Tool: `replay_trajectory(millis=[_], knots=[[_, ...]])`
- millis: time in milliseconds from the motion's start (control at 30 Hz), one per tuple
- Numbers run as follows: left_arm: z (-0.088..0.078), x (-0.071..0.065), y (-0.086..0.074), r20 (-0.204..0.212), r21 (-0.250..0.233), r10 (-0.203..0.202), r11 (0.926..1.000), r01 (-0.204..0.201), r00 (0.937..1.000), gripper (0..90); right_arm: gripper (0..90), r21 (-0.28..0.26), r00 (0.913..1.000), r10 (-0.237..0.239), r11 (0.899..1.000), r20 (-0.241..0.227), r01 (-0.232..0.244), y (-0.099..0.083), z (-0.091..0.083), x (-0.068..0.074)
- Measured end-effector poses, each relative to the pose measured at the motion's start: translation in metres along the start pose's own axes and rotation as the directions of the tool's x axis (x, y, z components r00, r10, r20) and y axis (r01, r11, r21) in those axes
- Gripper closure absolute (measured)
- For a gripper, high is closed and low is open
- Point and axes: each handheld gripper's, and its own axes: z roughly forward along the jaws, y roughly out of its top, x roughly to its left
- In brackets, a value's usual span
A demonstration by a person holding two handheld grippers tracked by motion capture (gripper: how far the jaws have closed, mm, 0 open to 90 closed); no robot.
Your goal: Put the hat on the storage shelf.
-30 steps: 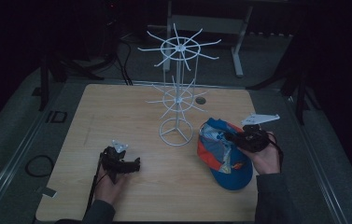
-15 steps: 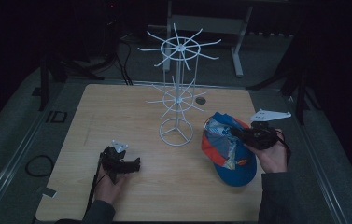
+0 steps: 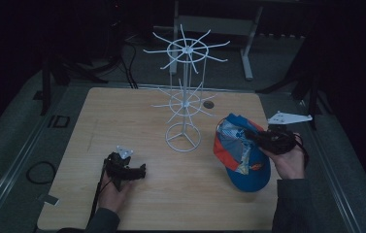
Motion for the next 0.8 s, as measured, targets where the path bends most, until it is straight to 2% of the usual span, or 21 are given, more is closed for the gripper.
replay_trajectory(millis=[533, 800], knots=[[0.000, 0.000, 0.000, -0.001, -0.003, -0.002, 1.0000, 0.002, 1.0000, 2.4, 88.6, -0.047, 0.9997, -0.010, 0.999, 0.021, 0.011, 0.015, -0.017, -0.002], [0.000, 0.000, 0.000, 0.000, -0.002, -0.001, 1.0000, 0.001, 1.0000, 2.4, 88.6, -0.065, 0.9998, -0.014, 0.998, 0.014, 0.014, 0.023, -0.024, -0.002]])
